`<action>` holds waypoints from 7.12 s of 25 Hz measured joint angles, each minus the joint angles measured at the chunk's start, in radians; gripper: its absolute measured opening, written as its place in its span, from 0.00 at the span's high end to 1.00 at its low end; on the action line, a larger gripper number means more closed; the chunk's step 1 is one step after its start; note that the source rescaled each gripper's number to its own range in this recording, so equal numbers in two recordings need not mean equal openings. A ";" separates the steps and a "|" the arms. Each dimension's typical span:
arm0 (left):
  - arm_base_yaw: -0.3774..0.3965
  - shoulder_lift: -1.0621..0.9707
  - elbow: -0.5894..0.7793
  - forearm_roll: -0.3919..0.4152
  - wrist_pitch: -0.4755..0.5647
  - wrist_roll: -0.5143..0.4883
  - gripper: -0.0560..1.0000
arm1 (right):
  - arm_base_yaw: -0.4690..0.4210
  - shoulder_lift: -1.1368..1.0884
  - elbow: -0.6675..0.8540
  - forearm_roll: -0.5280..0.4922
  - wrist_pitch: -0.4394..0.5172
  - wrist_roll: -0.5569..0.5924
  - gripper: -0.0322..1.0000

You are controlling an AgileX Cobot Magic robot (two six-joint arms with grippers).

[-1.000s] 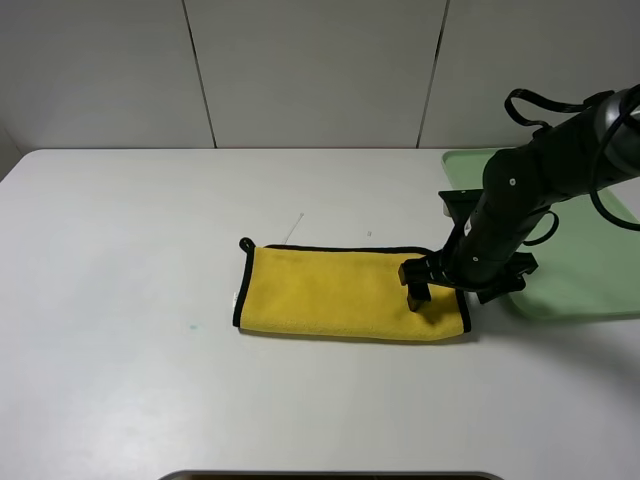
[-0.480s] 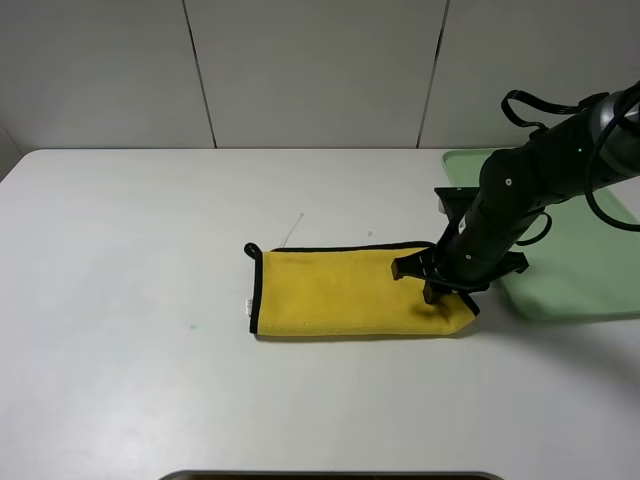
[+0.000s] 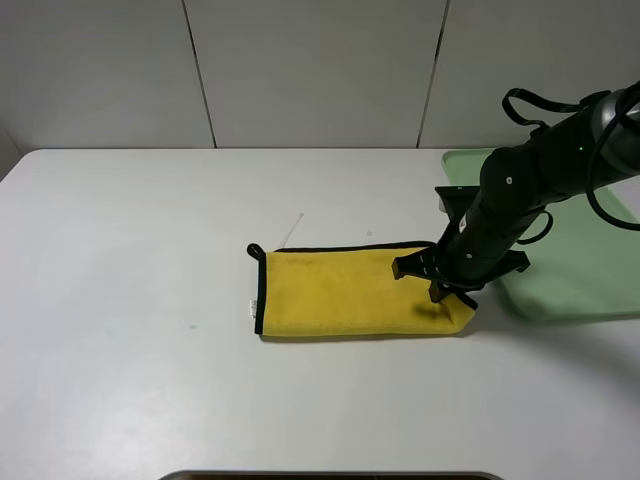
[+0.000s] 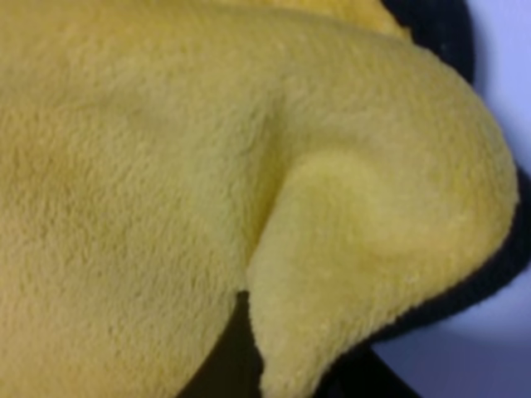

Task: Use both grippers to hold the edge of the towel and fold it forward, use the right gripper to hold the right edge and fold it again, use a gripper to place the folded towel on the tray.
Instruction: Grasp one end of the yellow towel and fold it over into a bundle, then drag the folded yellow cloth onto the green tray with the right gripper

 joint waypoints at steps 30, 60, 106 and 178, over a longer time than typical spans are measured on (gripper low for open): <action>0.000 0.000 0.000 0.000 0.000 0.000 0.00 | 0.056 0.220 -0.679 -0.324 0.423 -0.211 0.88; 0.000 0.000 0.000 0.000 0.000 0.000 0.00 | 0.139 0.220 -0.729 -0.389 0.499 -0.236 0.90; 0.000 0.000 0.000 0.000 0.000 0.000 0.00 | 0.277 0.220 -0.653 -0.177 0.444 -0.199 0.03; 0.000 0.000 0.000 0.000 0.000 0.000 0.00 | 0.050 0.360 -0.696 0.045 0.323 -0.722 0.73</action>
